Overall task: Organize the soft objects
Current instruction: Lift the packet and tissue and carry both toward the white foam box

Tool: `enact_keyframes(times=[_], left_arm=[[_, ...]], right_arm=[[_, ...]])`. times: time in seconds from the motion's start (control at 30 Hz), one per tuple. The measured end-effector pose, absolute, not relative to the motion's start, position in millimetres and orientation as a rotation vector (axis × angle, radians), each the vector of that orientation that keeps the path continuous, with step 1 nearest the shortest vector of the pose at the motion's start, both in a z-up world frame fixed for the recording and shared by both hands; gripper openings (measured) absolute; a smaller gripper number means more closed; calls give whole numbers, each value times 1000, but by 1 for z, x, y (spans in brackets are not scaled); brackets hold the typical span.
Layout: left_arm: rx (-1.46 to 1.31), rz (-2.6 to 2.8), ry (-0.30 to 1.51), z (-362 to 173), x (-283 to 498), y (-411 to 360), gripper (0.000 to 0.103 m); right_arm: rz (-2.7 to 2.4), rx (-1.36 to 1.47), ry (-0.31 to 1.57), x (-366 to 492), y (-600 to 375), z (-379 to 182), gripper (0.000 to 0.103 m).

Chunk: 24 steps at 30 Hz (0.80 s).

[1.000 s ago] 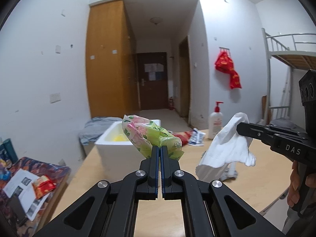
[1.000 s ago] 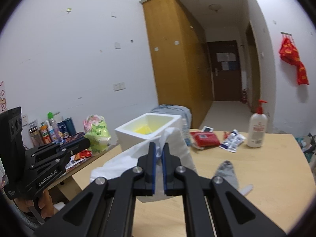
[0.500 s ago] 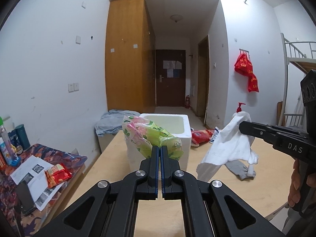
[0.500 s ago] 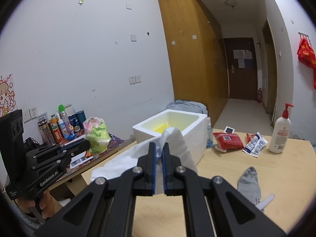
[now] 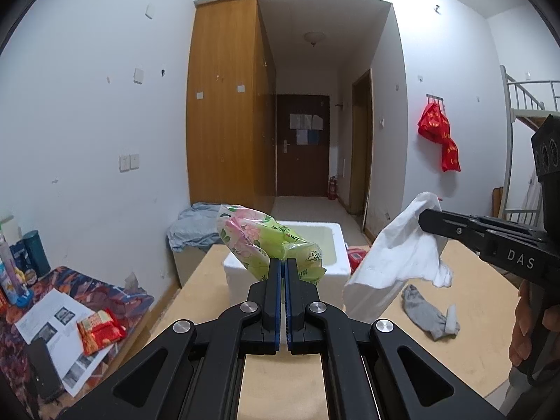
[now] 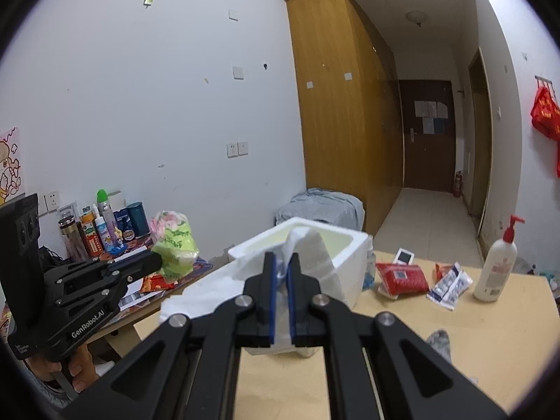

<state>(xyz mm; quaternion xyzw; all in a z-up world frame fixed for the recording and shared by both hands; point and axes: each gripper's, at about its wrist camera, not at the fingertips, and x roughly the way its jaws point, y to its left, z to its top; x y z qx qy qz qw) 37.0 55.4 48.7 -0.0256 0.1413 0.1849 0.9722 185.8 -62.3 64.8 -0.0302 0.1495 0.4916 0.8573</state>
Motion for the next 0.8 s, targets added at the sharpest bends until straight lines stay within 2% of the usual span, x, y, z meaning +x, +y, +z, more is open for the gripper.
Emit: enact_keyframes(times=[0.8], left_arm=[[-51, 360, 281, 75, 103, 98, 2]], right_arm=[[1025, -104, 235, 235, -12, 99, 8]])
